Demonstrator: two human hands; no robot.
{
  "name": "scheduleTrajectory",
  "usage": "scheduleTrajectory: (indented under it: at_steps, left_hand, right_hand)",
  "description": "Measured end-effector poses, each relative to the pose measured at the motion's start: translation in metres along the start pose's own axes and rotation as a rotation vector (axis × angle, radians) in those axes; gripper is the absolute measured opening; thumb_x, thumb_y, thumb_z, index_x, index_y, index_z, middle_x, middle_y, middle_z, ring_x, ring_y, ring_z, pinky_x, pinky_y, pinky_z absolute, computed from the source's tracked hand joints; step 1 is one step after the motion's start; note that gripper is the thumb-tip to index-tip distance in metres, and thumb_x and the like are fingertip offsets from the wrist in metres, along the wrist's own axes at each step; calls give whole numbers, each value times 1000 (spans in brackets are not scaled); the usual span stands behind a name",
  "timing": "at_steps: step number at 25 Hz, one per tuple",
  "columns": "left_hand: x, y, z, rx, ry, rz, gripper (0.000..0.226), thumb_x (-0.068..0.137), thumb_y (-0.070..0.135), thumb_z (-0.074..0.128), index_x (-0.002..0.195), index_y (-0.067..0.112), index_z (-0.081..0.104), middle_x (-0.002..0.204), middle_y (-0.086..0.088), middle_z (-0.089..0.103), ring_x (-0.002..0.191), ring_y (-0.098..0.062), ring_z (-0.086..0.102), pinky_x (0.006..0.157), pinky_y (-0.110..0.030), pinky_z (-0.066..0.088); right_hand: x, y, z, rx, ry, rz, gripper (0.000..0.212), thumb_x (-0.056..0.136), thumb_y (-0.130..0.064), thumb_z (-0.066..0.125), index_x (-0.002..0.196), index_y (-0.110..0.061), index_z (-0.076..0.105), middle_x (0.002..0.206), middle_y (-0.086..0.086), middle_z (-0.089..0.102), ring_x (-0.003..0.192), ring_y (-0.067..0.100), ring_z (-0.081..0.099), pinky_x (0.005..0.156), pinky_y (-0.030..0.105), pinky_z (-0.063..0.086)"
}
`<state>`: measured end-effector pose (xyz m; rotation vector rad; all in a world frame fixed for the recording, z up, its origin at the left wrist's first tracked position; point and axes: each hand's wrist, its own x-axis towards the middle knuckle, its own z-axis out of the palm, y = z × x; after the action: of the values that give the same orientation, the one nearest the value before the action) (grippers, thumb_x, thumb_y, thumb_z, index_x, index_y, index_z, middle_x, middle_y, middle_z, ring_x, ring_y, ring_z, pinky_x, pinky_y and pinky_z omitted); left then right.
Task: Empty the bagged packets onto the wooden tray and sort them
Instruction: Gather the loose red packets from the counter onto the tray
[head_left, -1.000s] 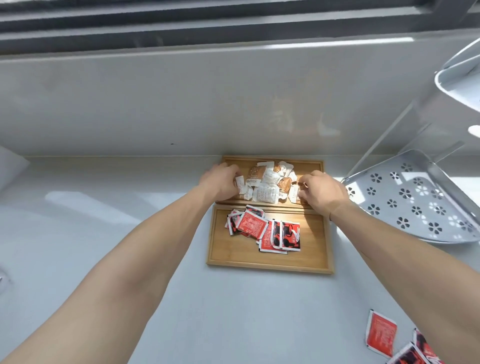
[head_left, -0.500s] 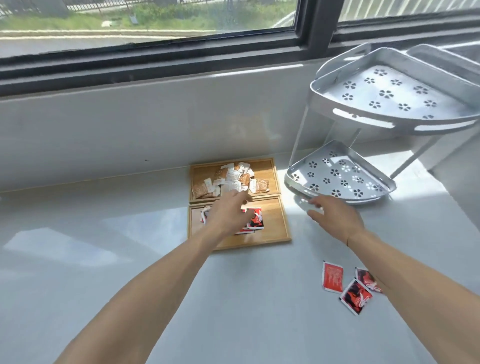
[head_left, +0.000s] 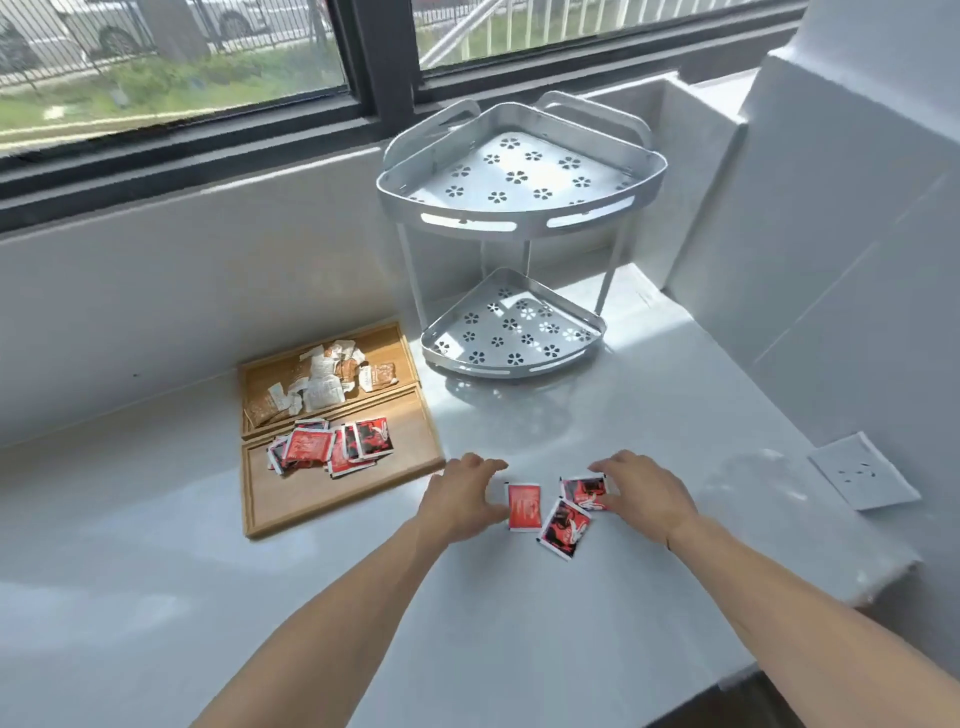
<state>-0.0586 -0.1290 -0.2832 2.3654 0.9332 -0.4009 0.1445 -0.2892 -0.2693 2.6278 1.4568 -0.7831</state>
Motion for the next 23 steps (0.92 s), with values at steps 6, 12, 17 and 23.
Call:
scheduleTrajectory:
  at_steps: [6,12,17,23]
  left_hand:
    - [10,28,35,171,82,-31,60,82,49,64,136,29,47,132,-5,45,119,-27,45,92,-41,41]
    - [9,43,35,26,121,-172,46,76,30,69,116,22,48,115,-4,52,105,-26,49,77,-38,43]
    - [1,46,28,-385,102,-286,33,76,4,58,105,15,48,93,-7,62,81,-28,58,60,-33,44]
    - [4,56,5,-506,-92,-196,27,81,5,65,104,20,63,85,0,58,66,-10,54,53,-17,42]
  right_hand:
    - [2,11,19,-36,19,-116,51,93,-40,55,142,-35,42,140,0,44,122,26,46,93,40,46]
    - [13,8,19,-26,22,-142,44,89,-29,59,132,-27,49,133,1,47,118,27,44,89,39,44]
    - [19,16,8,174,-42,-57,38,81,-13,58,116,-20,45,96,1,55,95,29,53,69,35,40]
    - [19,41,-3,222,-81,-27,8,86,-24,55,87,-16,52,102,9,67,92,30,60,62,32,38]
